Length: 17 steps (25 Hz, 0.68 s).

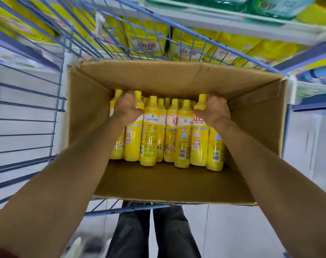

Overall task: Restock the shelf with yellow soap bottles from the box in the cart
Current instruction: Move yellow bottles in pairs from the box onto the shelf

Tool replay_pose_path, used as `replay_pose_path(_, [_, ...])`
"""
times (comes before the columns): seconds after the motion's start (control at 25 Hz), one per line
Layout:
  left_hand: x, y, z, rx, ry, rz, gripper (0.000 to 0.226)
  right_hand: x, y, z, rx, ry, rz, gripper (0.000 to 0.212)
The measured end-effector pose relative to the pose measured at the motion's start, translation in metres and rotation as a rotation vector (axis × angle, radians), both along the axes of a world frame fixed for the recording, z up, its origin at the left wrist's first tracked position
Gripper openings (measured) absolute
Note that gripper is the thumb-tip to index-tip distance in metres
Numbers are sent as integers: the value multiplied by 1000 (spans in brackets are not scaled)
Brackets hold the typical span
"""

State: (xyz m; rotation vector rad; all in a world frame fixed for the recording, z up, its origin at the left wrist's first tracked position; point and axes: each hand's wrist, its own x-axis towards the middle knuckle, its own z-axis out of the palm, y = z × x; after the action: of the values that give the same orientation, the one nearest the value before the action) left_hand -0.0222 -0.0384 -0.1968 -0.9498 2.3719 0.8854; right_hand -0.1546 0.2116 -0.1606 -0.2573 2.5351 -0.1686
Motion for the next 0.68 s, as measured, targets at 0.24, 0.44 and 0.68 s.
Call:
replay_pose_path(0.24, [18, -11, 9, 271, -43, 163, 65, 18, 10, 13, -144, -119, -52, 55])
replay_pose_path(0.44, [35, -7, 12, 422, 25, 251, 61, 28, 16, 10, -195, -228, -131, 49])
replay_pose_path(0.68, [48, 2, 81, 413, 135, 70, 53, 48, 14, 67, -293, -187, 66, 46])
